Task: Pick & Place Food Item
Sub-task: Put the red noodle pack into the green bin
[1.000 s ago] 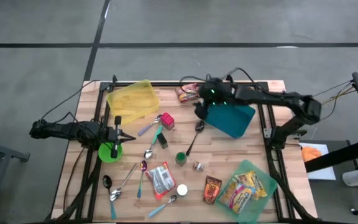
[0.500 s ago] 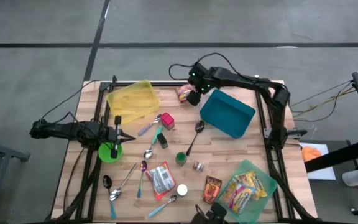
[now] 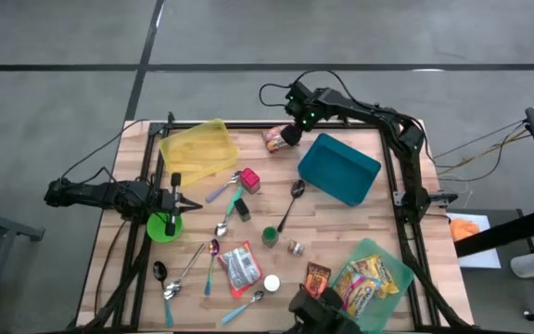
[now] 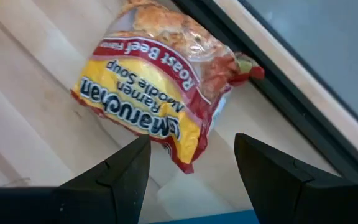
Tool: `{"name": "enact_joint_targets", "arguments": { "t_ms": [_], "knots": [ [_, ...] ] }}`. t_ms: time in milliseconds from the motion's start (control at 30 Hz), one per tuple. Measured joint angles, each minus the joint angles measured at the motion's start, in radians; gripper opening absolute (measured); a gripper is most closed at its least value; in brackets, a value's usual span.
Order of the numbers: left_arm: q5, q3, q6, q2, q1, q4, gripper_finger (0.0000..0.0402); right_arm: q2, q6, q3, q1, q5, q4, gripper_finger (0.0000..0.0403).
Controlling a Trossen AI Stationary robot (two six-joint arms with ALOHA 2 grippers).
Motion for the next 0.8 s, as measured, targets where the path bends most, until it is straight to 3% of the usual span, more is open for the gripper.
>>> {"name": "enact_joint_targets", "arguments": {
  "t_ms": [800],
  "knots": [
    [0.0,0.0,0.0,0.0,0.0,0.0,0.0,0.087,-0.023,-0.002,0.001,-0.039,-0.036,0.0231]
  ]
}}
